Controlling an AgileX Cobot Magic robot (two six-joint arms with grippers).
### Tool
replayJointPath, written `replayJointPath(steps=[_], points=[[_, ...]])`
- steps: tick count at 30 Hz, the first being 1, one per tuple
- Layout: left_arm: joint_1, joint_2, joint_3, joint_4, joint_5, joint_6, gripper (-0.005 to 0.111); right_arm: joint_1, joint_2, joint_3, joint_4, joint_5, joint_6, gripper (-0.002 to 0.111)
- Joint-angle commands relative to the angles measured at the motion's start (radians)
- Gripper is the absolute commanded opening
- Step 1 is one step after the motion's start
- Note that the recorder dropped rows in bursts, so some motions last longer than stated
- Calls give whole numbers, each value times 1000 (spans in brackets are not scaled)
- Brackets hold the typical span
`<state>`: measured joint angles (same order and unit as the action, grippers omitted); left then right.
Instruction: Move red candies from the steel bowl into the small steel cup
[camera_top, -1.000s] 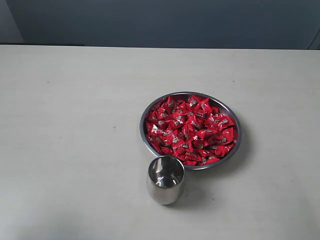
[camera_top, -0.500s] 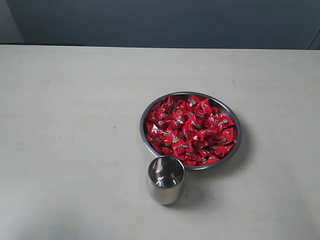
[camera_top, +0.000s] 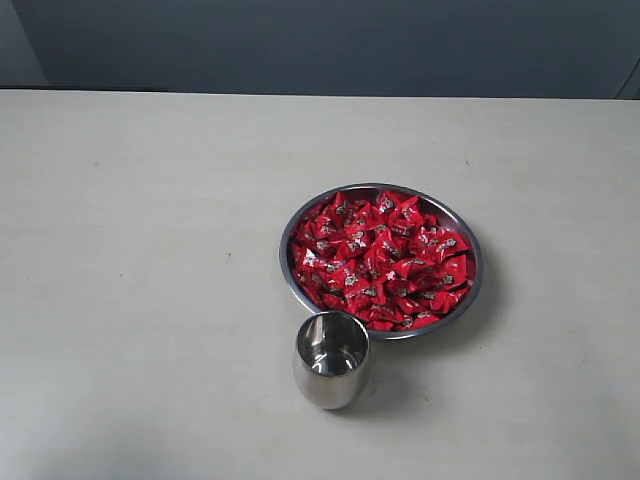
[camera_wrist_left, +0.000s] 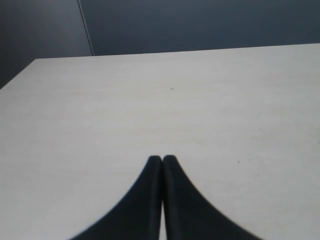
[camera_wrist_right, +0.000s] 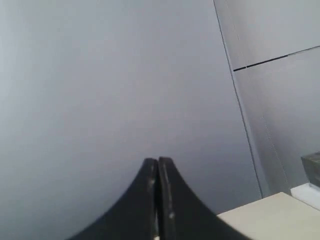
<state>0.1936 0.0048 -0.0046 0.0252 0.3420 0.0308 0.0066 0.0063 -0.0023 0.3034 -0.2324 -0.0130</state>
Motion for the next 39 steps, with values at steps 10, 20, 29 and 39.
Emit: replayJointPath(steps=[10, 20, 29, 39], points=[[-7, -5, 5, 2, -8, -1, 0, -5, -6, -17, 200, 26, 66, -1], [-7, -5, 5, 2, -8, -1, 0, -1, 338, -405, -13, 270, 66, -1], [-7, -5, 5, 2, -8, -1, 0, 170, 735, -717, -188, 295, 31, -1], [-7, -5, 5, 2, -8, -1, 0, 360, 1108, -884, -191, 473, -44, -1]])
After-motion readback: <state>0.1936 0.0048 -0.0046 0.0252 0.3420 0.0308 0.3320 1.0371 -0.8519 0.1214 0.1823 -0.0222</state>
